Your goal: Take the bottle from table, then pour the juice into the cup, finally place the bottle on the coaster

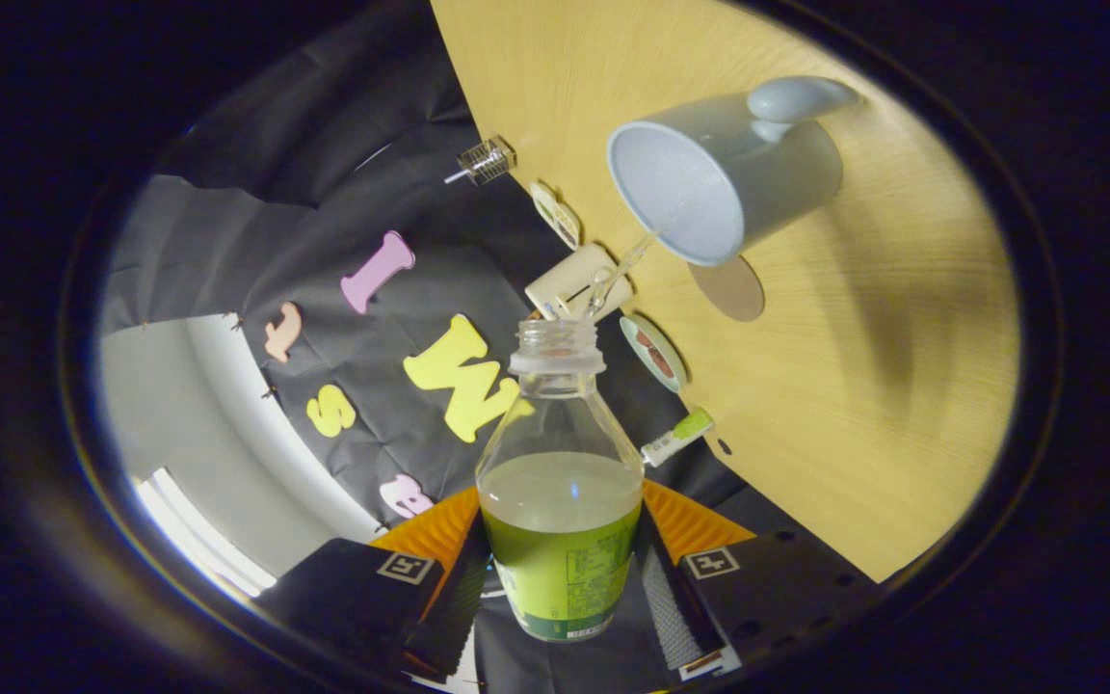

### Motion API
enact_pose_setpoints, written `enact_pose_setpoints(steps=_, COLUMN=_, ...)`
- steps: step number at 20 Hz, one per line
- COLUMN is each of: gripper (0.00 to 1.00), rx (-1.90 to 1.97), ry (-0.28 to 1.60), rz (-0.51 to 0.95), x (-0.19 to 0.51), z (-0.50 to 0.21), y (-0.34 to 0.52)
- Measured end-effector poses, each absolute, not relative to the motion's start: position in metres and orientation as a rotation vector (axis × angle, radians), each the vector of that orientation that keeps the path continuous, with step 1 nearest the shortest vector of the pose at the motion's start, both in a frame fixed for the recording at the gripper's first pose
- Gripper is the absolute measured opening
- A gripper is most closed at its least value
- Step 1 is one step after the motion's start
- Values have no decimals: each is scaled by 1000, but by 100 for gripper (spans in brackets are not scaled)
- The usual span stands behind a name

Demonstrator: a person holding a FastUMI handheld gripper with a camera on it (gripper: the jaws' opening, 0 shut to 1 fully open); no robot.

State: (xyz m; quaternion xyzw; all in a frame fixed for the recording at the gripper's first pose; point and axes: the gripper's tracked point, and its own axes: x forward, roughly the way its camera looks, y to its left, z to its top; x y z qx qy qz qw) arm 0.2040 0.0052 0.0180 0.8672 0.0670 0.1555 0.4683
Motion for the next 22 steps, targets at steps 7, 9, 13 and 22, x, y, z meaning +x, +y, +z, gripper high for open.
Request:
enact_pose_setpoints(steps=7, gripper=79, rx=2135, ry=189, rz=394, x=199, z=32, y=7)
enact_pose_setpoints(steps=9, gripper=79, rx=2157, ry=183, rz=400, x=199, z=37, y=3)
enact_pose_setpoints(steps=13, gripper=79, rx=2192, ry=172, rz=404, x=198, z=47, y=-6)
enact_pose_setpoints(steps=22, gripper=79, rx=2243, ry=106, rz=454, x=191, z=77, y=-21)
